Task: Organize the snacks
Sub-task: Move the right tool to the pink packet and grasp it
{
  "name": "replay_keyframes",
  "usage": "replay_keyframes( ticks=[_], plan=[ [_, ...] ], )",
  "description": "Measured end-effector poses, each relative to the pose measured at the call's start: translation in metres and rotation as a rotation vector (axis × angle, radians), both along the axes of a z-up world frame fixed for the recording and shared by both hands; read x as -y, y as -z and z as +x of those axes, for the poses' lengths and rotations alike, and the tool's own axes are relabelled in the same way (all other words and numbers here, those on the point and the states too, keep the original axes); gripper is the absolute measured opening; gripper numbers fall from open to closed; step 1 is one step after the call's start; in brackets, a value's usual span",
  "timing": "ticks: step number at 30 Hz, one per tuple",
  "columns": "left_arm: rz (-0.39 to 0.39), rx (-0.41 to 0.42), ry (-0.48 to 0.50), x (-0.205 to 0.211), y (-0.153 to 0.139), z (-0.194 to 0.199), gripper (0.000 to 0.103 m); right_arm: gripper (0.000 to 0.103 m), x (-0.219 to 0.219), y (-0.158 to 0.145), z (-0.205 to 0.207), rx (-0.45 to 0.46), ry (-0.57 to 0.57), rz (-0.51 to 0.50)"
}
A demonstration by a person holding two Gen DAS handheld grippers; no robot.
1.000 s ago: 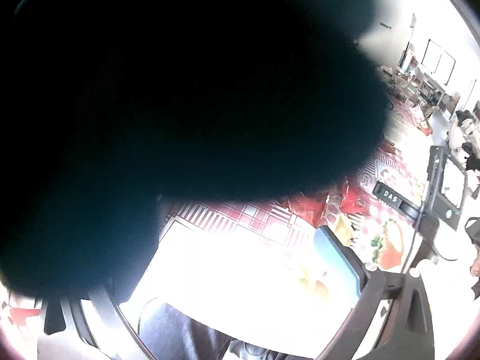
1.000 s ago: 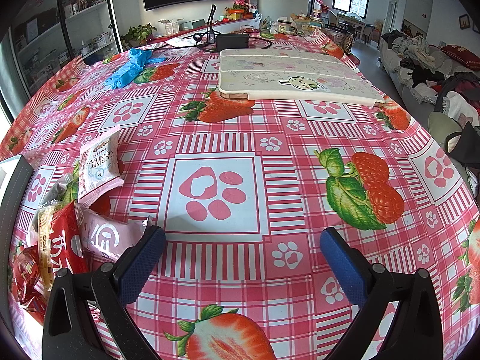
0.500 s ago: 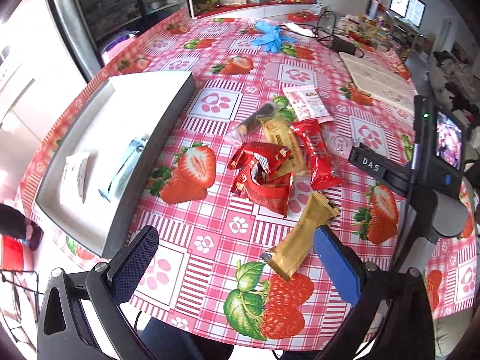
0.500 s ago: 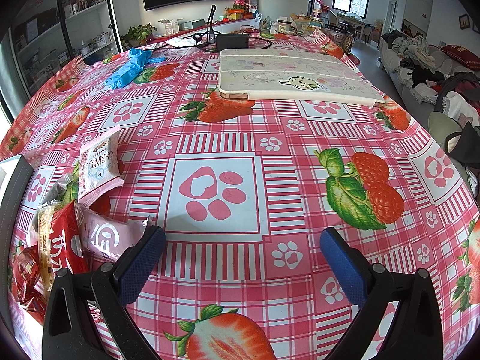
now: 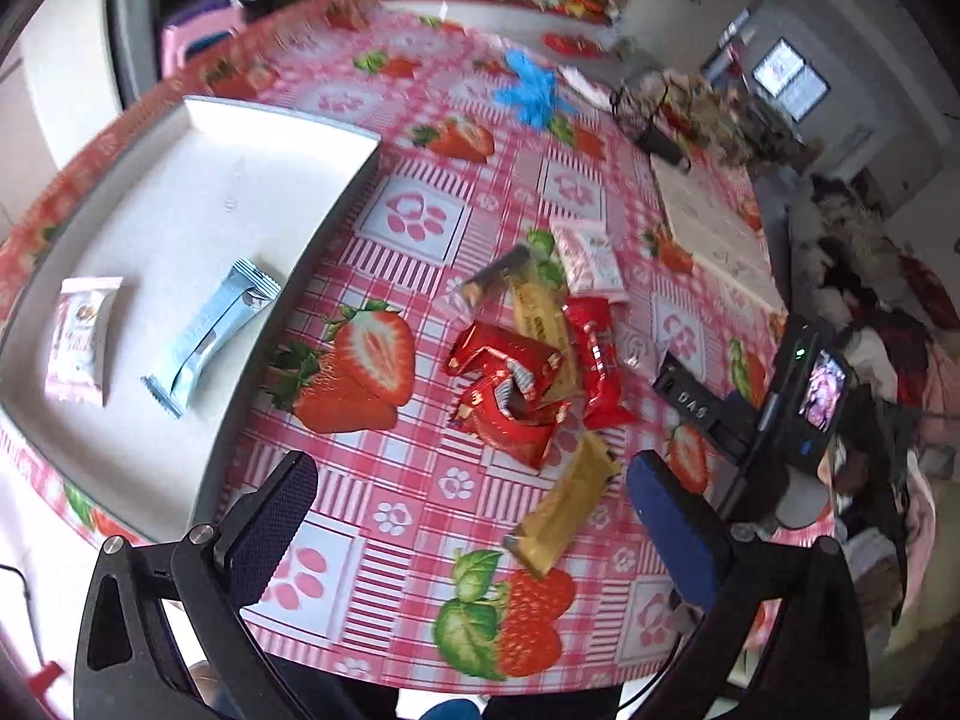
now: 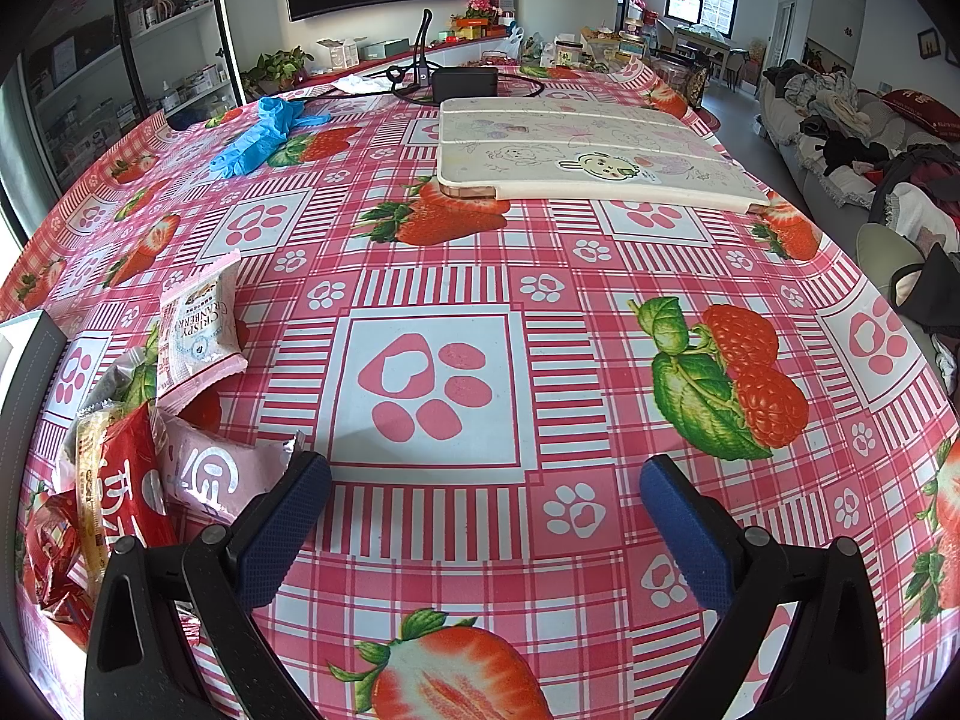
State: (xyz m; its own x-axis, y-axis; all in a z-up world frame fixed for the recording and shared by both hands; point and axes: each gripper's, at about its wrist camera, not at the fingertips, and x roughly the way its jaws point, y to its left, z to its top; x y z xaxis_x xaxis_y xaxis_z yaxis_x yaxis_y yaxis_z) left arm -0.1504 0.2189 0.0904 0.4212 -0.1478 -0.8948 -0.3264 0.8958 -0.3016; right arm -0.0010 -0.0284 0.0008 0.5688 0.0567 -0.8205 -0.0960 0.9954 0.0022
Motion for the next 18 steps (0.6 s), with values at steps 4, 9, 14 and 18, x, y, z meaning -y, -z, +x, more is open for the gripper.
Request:
replay_keyframes(
  ticks=[4, 9, 14, 18],
  plan=[
    [0.21, -0.048, 0.1, -0.002, 0.005, 0.017, 0.103, 0.103, 0.0, 0.0, 0.0, 0.0, 0.0, 0.0],
    [0.344, -0.09, 0.235, 0.03, 0.033, 0.036, 0.103, 0.103, 0.0, 0.0, 0.0, 0.0, 0.0, 0.0],
    [0.336, -0.111, 0.282, 0.053, 0.06, 0.048, 0.103, 0.103, 0.0, 0.0, 0.0, 0.0, 0.0, 0.0],
    [0.345, -0.122, 0.289, 0.055, 0.076, 0.053, 0.103, 0.103, 0.0, 0.0, 0.0, 0.0, -0.001, 0.0]
  ],
)
